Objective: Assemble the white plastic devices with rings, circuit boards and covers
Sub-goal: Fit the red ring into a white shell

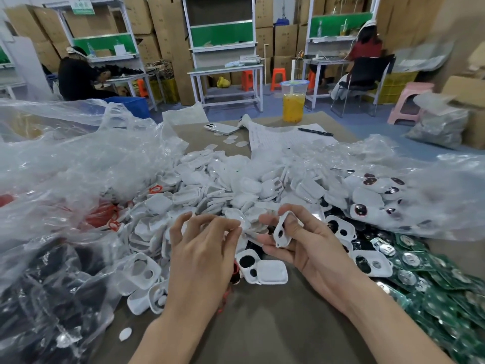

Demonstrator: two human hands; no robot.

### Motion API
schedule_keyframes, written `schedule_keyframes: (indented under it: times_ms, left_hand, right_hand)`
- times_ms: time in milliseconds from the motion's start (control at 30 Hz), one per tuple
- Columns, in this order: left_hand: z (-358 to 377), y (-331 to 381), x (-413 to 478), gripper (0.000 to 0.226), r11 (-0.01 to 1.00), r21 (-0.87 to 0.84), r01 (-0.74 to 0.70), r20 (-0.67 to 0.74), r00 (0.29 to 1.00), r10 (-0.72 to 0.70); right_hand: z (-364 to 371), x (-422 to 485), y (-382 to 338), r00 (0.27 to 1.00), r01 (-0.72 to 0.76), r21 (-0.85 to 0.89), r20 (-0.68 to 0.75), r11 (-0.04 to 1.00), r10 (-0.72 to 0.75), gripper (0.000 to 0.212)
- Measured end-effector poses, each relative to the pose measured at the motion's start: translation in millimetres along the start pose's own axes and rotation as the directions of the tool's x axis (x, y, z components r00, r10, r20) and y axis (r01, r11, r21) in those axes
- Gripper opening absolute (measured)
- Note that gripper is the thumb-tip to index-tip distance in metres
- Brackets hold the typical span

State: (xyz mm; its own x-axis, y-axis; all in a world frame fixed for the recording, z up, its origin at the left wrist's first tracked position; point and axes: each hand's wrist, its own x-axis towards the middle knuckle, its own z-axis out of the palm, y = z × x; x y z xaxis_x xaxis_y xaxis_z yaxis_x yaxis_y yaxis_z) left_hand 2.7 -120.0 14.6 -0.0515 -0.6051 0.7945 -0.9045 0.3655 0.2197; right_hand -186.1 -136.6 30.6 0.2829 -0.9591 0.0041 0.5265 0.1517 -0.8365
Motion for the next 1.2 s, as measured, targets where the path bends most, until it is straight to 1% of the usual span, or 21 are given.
schedule_keyframes:
  times_ms: [133, 267, 333, 500, 600, 667, 767, 833, 900, 967, 1067, 1133, 1200]
  left_hand:
    - [-2, 2, 0, 0.006, 1.0, 0.0, -0.006, -0.038, 0.999, 0.006]
    - [-4, 5, -1, 0.007, 1.0, 0.006, 0.004, -0.02, 1.0, -0.004]
    - [-5, 5, -2, 0.008, 0.999, -0.008, 0.042, -0.008, 0.999, -0.042]
    - [-8, 11, 0, 0.008, 0.965, -0.151, 0.214, 0.024, 0.977, -0.213]
    - [-11, 14, -1, 0.003, 0.957, -0.189, 0.221, -0.008, 0.974, -0.226]
    - [-14, 18, -1, 0.004, 0.937, -0.252, 0.242, 0.01, 0.969, -0.248]
    - [-20, 26, 1, 0.013, 0.909, -0.364, 0.202, 0.038, 0.979, -0.202]
    - [-20, 29, 1, 0.01, 0.887, -0.428, 0.174, 0.054, 0.984, -0.167]
    - [-18, 30, 1, 0.008, 0.847, -0.491, 0.206, 0.097, 0.978, -0.182]
    - [-15, 28, 1, 0.009, 0.843, -0.492, 0.219, 0.114, 0.976, -0.186]
    - [-14, 27, -1, 0.015, 0.877, -0.436, 0.203, 0.111, 0.979, -0.172]
    - [-13, 25, -2, 0.013, 0.898, -0.404, 0.178, 0.1, 0.984, -0.15]
    - [-14, 24, -2, 0.009, 0.899, -0.399, 0.182, 0.092, 0.983, -0.158]
  right_hand:
    - [4, -3, -1, 1.0, -0.007, -0.021, 0.029, 1.0, 0.008, 0.016]
    - [7, -6, -2, 0.997, -0.026, -0.038, 0.069, 0.999, 0.028, 0.018]
    - [8, -6, -3, 0.997, -0.032, -0.026, 0.074, 0.999, 0.034, 0.019]
    - [9, -7, -3, 0.996, -0.034, -0.027, 0.083, 0.999, 0.036, 0.018]
    - [10, -7, -3, 0.995, -0.044, -0.035, 0.085, 0.998, 0.046, 0.017]
    - [10, -8, -4, 0.994, -0.056, -0.039, 0.096, 0.998, 0.06, 0.015]
    - [11, -9, -3, 0.988, -0.079, -0.041, 0.128, 0.996, 0.084, 0.012]
    - [11, -10, -3, 0.984, -0.101, -0.026, 0.146, 0.995, 0.103, 0.012]
    - [11, -11, -3, 0.977, -0.122, -0.005, 0.173, 0.992, 0.121, 0.014]
    - [11, -11, -4, 0.972, -0.14, 0.002, 0.188, 0.99, 0.138, 0.016]
    - [11, -10, -4, 0.97, -0.16, -0.004, 0.185, 0.987, 0.158, 0.018]
    - [10, -10, -4, 0.971, -0.16, -0.006, 0.18, 0.987, 0.158, 0.018]
    - [11, -11, -5, 0.973, -0.151, -0.006, 0.178, 0.988, 0.15, 0.018]
